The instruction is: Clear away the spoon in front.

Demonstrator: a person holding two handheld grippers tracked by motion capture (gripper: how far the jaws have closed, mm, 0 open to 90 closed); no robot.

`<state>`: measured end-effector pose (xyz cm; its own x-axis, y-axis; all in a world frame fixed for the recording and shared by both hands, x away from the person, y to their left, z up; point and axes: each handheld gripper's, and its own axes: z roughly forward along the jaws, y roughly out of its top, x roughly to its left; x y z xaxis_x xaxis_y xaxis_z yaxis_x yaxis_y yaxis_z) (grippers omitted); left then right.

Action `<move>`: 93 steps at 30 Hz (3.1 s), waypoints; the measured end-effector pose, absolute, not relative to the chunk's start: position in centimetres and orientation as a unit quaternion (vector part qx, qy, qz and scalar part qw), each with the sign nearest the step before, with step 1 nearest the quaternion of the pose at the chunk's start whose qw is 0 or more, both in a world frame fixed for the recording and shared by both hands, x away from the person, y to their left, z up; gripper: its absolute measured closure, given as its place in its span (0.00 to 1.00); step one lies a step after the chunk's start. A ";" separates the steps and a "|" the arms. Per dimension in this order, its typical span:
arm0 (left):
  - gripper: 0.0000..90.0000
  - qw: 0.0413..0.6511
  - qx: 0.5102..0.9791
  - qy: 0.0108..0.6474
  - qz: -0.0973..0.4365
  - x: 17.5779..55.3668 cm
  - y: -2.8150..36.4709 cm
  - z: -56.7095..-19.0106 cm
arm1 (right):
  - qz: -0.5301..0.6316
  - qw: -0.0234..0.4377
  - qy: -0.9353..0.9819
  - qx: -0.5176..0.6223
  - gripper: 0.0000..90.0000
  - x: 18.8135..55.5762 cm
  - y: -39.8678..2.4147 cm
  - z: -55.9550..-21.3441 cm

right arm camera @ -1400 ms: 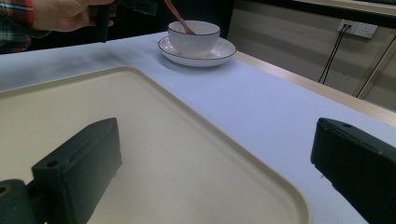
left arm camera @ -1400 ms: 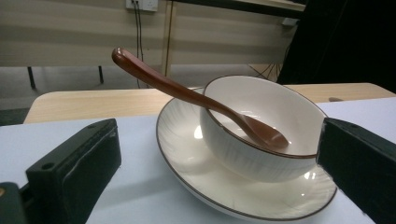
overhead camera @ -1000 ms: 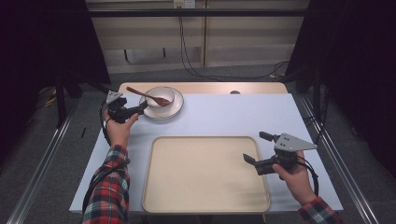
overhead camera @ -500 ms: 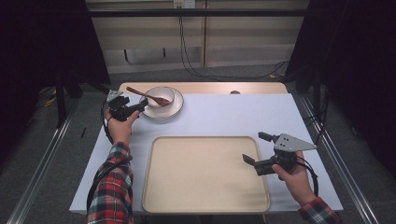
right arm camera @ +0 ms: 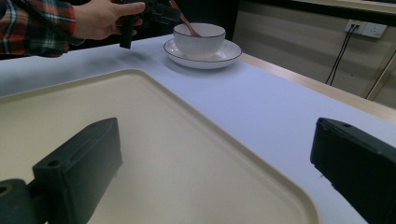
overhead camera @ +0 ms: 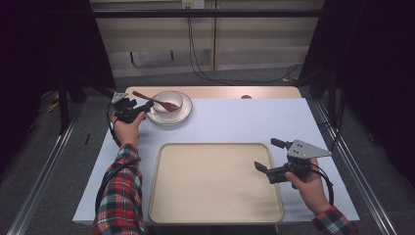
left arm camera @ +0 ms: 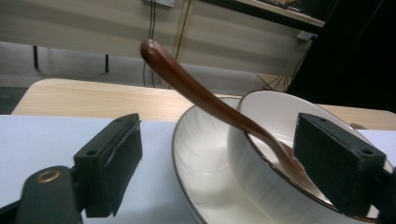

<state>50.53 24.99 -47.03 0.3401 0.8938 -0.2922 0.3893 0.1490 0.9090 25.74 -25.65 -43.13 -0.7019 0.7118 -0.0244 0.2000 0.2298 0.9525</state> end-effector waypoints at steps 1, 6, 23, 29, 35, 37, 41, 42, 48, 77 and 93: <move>0.20 0.546 0.614 0.524 0.225 50.6 25.1 -47.1 | 0.541 0.237 0.747 0.306 0.02 25.8 -25.7 -43.1; 0.26 0.556 0.599 0.531 0.224 51.0 25.1 -47.1 | 0.537 0.240 0.746 0.313 0.02 25.8 -25.7 -43.2; 0.75 0.602 0.576 0.512 0.208 50.9 23.4 -45.9 | 0.538 0.249 0.744 0.309 0.02 25.6 -26.0 -43.0; 0.81 0.620 0.563 0.505 0.207 50.7 22.8 -45.5 | 0.535 0.249 0.745 0.312 0.02 25.7 -26.0 -43.1; 0.85 0.623 0.569 0.500 0.194 50.6 22.7 -45.2 | 0.535 0.245 0.746 0.310 0.02 25.7 -25.9 -43.1; 0.86 0.630 0.561 0.502 0.192 50.5 22.5 -45.0 | 0.537 0.245 0.744 0.313 0.02 25.7 -25.9 -43.1; 0.87 0.631 0.564 0.497 0.192 50.4 22.1 -44.7 | 0.539 0.246 0.743 0.311 0.02 25.7 -26.0 -43.0; 0.87 0.629 0.569 0.495 0.191 50.4 22.0 -44.7 | 0.540 0.245 0.743 0.310 0.02 25.7 -26.0 -43.0; 0.92 0.633 0.571 0.487 0.191 50.4 21.2 -44.2 | 0.541 0.244 0.742 0.310 0.02 25.7 -26.0 -43.0; 0.93 0.660 0.571 0.457 0.169 49.1 21.4 -40.2 | 0.551 0.240 0.739 0.303 0.02 25.6 -25.9 -42.9; 0.93 0.667 0.592 0.430 0.139 47.9 21.4 -38.8 | 0.553 0.238 0.743 0.293 0.02 25.5 -25.7 -42.8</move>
<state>47.90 21.44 -38.83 0.5919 0.6949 -0.4084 0.3232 0.2595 0.9100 25.53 -25.68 -42.83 -0.7156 0.6980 -0.0286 0.1722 0.2159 0.9611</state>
